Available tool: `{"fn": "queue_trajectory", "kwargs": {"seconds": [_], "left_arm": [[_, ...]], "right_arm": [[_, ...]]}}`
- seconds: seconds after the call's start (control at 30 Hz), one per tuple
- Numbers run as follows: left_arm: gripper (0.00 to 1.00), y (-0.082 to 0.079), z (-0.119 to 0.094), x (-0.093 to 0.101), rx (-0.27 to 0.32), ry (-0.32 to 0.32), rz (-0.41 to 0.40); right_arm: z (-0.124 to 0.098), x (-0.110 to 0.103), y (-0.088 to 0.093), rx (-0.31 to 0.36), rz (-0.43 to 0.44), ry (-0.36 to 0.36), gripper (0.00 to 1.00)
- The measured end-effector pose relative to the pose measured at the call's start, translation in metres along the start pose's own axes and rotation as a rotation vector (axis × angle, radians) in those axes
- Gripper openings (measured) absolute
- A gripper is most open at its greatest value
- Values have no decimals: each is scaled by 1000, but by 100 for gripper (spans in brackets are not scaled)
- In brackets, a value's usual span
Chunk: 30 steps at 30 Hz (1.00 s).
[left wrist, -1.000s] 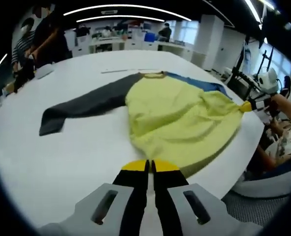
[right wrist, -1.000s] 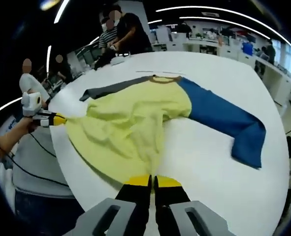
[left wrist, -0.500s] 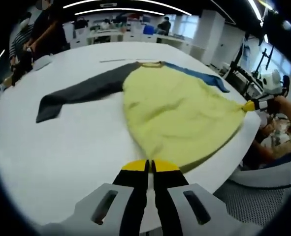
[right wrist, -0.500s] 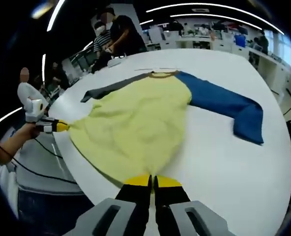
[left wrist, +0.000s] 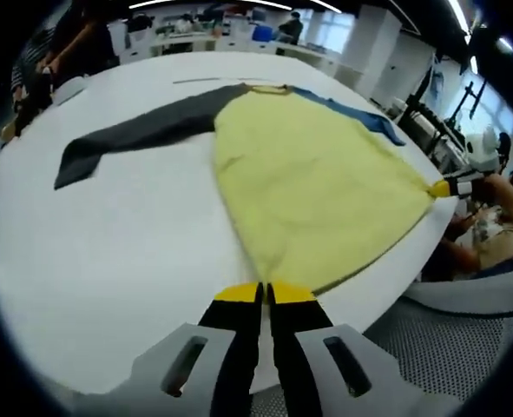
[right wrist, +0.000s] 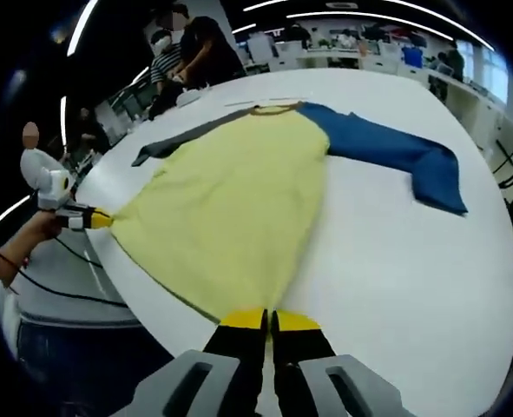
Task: Fold the garment on the visible template until the final outline fits inside the template.
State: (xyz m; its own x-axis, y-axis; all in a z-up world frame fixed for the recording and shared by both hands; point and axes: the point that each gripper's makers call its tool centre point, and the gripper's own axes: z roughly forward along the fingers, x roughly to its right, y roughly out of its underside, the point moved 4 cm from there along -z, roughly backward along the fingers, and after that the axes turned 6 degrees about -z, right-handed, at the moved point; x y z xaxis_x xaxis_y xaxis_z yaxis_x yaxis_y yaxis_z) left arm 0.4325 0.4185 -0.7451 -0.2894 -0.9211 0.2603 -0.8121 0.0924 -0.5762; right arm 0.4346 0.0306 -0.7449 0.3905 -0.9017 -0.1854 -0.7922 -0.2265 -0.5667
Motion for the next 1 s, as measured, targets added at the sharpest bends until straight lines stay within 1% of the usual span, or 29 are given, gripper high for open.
{"fn": "queue_trajectory", "kwargs": {"seconds": [0.17, 0.3, 0.5, 0.67, 0.8, 0.87, 0.93, 1.0], "left_arm": [[1, 5, 2, 1, -16, -6, -4], [1, 8, 2, 3, -37, -20, 25], [1, 9, 2, 3, -44, -27, 35], [1, 7, 0, 3, -18, -33, 26], [4, 2, -5, 3, 14, -39, 33], [9, -2, -7, 3, 44, -33, 31], [14, -6, -8, 4, 67, -25, 29], [18, -9, -8, 5, 91, -18, 26]], "right_arm": [[1, 2, 4, -11, 2, 15, 0], [1, 3, 5, -17, -3, 19, 0], [0, 5, 5, -15, 0, 21, 0], [1, 7, 5, -1, 11, 24, 0], [-1, 9, 4, 4, 10, 29, 1], [-5, 11, 1, 15, 13, 34, 4], [-8, 12, -2, 34, 33, 29, 10], [-12, 10, -7, 60, 50, 21, 15]]}}
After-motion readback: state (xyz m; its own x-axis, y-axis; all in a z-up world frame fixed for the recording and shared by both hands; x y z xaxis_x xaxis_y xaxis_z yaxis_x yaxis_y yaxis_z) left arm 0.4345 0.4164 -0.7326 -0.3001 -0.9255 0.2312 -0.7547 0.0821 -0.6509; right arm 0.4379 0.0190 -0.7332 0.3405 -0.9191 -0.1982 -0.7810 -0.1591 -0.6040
